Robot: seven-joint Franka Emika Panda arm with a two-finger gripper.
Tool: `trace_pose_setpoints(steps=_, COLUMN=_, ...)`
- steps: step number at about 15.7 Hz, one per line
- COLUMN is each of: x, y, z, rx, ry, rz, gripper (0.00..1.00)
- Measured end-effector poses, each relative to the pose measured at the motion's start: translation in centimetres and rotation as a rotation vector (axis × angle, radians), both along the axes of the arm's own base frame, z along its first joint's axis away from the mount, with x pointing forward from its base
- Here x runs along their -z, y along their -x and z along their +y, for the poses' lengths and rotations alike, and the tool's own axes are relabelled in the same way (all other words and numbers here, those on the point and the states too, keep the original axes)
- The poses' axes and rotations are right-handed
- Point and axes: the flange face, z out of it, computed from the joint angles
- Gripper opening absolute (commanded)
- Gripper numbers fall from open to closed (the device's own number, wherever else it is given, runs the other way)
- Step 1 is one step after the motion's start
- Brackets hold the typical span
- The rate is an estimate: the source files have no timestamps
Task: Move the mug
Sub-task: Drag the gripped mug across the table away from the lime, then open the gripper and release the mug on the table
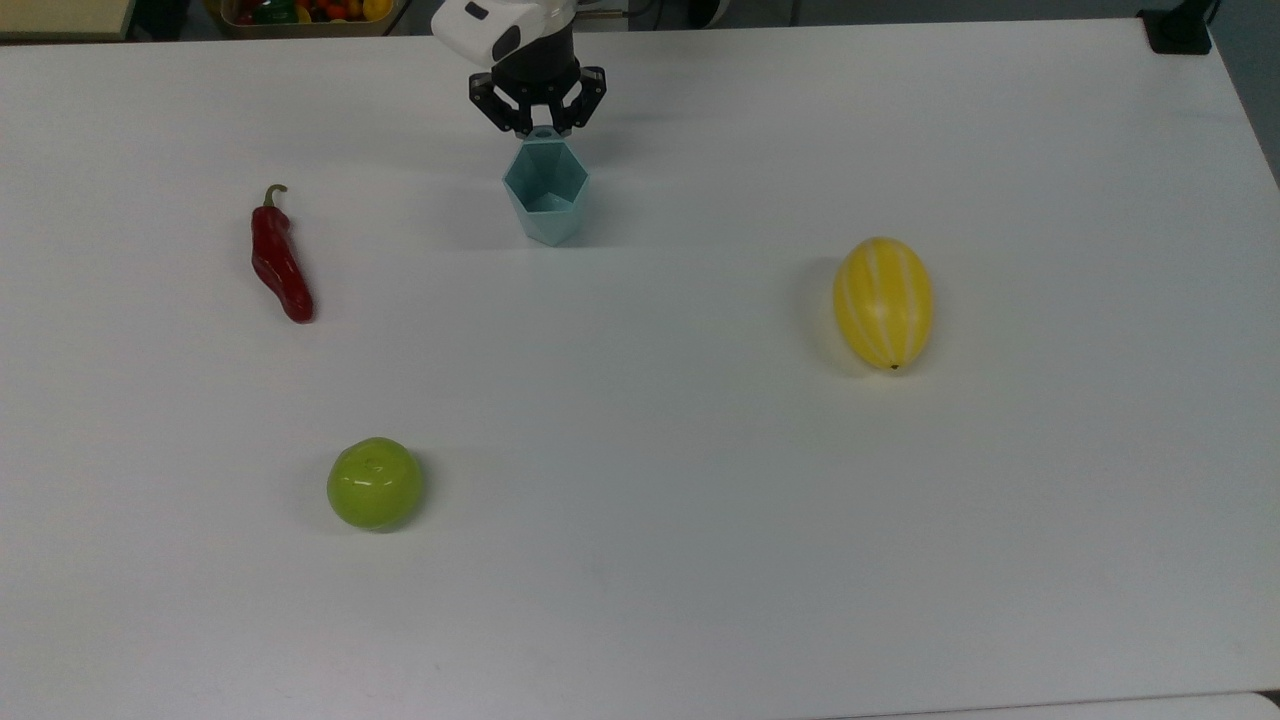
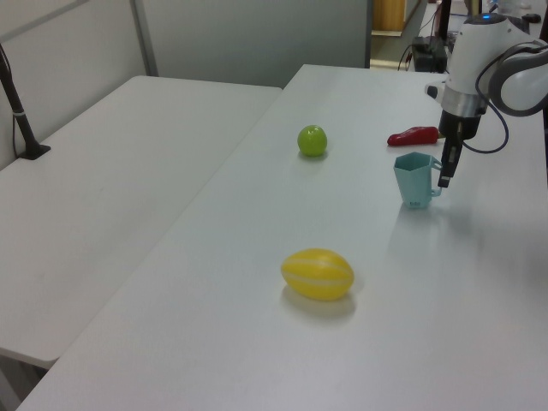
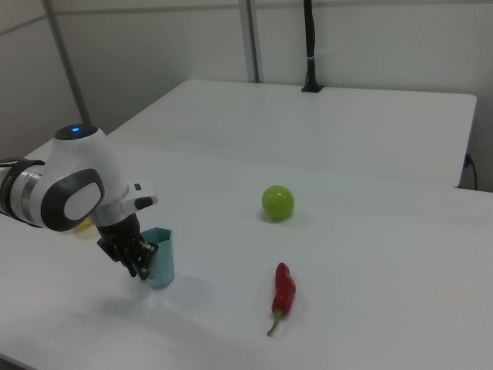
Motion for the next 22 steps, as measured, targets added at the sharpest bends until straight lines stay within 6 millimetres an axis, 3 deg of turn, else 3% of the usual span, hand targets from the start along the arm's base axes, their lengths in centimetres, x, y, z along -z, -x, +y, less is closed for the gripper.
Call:
trace_pose_setpoints(steps=1, x=0.11, y=-0.02, z=0.0, rx=-0.001, ry=0.0, rz=0.002, gripper=0.44)
trace_pose_setpoints(steps=3, x=0.14, y=-0.03, z=-0.06, rx=0.0, ry=0.0, rz=0.002, gripper=0.59)
trace_pose_setpoints(steps=11, x=0.15, y=-0.05, z=-0.27, rx=0.005, ry=0.0, rz=0.002, gripper=0.99)
trace_pose_setpoints(steps=22, x=0.24, y=-0.05, z=-0.27, rx=0.021, ry=-0.003, rz=0.004, gripper=1.0)
